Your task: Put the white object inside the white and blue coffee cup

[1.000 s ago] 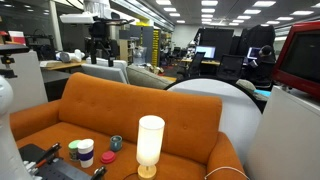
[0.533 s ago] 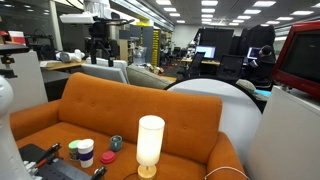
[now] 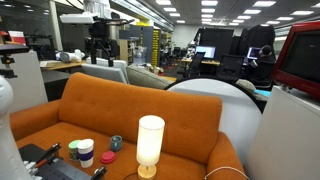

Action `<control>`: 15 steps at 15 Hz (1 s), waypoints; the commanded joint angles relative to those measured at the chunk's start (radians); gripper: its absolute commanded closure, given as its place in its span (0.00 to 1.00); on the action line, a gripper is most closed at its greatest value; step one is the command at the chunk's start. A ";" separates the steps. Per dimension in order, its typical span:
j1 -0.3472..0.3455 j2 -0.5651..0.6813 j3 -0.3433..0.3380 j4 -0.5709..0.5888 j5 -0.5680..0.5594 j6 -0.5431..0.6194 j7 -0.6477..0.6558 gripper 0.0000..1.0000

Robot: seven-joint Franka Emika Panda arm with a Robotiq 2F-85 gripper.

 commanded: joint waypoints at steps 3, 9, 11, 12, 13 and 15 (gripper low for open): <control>0.000 0.056 0.001 -0.022 0.010 0.018 -0.007 0.00; 0.015 0.204 -0.002 -0.035 0.045 0.065 -0.020 0.00; 0.009 0.187 0.006 -0.053 0.025 0.067 -0.013 0.00; 0.009 0.200 0.006 -0.050 0.025 0.069 -0.013 0.00; 0.009 0.205 0.006 -0.047 0.026 0.069 -0.013 0.00; 0.009 0.203 0.006 -0.043 0.026 0.068 -0.013 0.00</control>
